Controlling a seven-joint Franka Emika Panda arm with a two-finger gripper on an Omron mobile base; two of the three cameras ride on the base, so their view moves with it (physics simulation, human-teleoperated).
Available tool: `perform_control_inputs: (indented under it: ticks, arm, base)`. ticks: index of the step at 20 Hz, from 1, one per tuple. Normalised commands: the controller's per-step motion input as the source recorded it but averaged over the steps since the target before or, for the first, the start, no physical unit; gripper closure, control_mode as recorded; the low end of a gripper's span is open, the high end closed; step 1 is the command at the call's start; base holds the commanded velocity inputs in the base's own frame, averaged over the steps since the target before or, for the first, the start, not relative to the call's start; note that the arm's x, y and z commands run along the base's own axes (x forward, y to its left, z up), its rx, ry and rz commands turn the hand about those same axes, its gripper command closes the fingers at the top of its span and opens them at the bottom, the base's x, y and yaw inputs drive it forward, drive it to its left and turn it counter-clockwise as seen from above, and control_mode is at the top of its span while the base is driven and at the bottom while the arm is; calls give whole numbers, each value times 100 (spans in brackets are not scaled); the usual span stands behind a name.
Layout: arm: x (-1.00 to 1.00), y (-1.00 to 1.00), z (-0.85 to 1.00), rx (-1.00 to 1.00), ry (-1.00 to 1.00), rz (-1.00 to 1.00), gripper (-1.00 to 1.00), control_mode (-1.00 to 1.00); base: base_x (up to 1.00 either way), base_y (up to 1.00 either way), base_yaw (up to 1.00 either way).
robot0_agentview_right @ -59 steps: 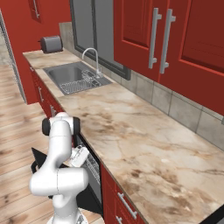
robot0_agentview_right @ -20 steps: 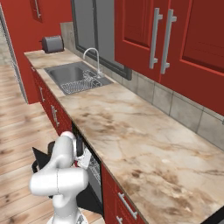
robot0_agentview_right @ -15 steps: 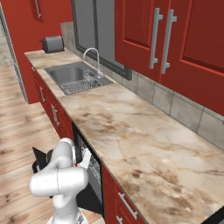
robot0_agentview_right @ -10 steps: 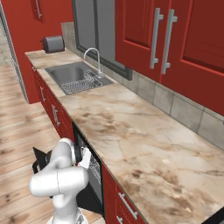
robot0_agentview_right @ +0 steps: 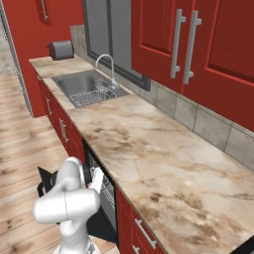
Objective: Open the dishwasher door and pull out the top rack.
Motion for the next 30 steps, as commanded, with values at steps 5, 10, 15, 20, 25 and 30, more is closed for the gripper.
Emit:
perform_control_inputs:
  ticks: [5, 10, 15, 20, 25, 30]
  arm:
    - [0, -5, 72, -21, -42, -26, -100, -100]
    - [9, -13, 65, -19, -43, -23, -100, -100]
    - [70, -41, 7, -5, -23, -19, -100, -100]
    - [78, -74, -6, -2, -19, -16, -100, -100]
    - [100, -100, -70, 15, 14, -23, -100, -100]
    - [100, -100, -99, 38, 61, -15, -100, -100]
  base:
    - [0, 0, 0]
    - [0, 0, 0]
    - [0, 0, 0]
    - [0, 0, 0]
    - [0, 0, 0]
    - [0, 0, 0]
